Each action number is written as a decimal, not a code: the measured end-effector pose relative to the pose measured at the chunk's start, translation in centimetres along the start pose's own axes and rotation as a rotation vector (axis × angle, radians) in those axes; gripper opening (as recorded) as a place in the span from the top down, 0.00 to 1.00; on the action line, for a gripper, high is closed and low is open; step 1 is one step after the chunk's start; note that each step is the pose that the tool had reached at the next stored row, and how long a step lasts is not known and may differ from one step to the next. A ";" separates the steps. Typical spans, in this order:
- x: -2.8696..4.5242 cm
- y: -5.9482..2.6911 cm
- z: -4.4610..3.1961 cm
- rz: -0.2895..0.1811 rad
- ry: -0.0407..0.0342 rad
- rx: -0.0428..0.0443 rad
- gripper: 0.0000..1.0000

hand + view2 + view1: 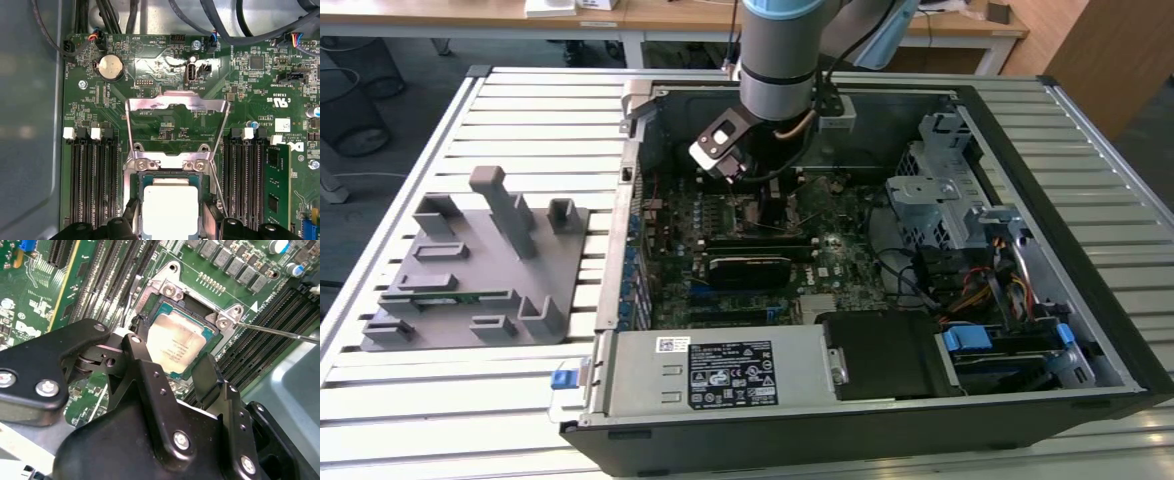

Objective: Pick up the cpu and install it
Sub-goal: 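Place the cpu into insertion slot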

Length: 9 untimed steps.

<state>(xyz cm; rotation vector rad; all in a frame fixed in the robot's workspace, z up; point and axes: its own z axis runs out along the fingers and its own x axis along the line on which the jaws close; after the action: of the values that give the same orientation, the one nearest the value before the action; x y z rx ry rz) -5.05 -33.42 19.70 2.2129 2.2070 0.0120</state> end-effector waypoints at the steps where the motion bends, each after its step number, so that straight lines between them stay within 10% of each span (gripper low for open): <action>1: 0.08 0.00 0.03 0.000 -0.0001 -0.0001 0.39; 9: 0.18 -0.01 0.33 0.000 -0.0006 0.0000 0.39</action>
<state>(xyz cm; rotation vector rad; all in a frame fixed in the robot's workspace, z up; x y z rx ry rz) -5.05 -33.24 19.37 2.2127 2.2066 0.0114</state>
